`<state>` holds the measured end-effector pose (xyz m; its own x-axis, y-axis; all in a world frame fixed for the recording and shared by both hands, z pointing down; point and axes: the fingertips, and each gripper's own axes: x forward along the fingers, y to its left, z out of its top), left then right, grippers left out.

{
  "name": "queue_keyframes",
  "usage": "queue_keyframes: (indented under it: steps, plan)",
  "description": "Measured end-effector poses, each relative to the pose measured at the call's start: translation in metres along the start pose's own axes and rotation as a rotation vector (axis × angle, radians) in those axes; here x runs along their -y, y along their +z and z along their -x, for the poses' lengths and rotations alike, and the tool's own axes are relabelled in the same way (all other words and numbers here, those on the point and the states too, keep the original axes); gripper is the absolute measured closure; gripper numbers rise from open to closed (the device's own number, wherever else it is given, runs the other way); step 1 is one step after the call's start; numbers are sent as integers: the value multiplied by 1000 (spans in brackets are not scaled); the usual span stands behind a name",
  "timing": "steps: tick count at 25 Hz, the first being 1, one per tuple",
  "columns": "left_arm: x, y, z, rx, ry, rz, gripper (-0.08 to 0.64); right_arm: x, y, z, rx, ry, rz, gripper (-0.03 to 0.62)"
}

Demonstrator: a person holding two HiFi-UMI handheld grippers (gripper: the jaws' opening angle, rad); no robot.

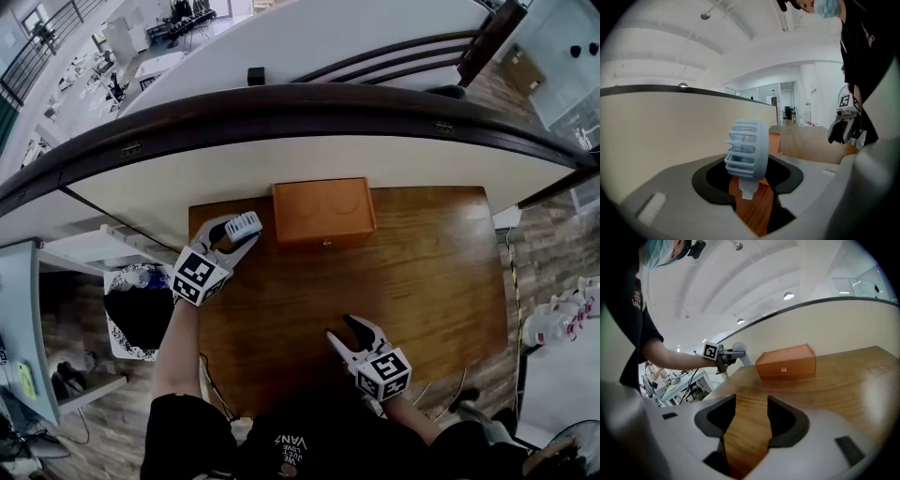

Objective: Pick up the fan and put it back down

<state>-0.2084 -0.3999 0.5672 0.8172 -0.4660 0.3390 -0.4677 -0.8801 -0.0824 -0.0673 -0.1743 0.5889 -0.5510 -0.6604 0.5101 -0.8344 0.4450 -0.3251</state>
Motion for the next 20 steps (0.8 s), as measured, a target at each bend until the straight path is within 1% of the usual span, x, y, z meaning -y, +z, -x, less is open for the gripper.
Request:
queue_keyframes:
  steps: [4,8,12,15,16,19,20]
  plan:
    - [-22,-6,-10,28,30,46,367,3,0,-8,-10,-16,-10,410]
    - [-34,-16,-19,44,36,69,367,5,-4,-13,-34,-24,-10,410]
    - [-37,-27,-27,30,-13,67,367,6,-8,-19,-60,-31,-15,410]
    - [-35,-31,-31,22,-54,90,367,4,-10,-24,-74,-25,-15,410]
    - [-33,-34,-32,9,-68,90,367,3,-10,-26,-76,-22,-17,410]
    - [-24,-51,-38,-59,-103,54,365,-1,-9,-34,-81,-9,-17,410]
    - [-22,-54,-40,-68,-111,48,365,-3,-10,-37,-85,-4,-13,410]
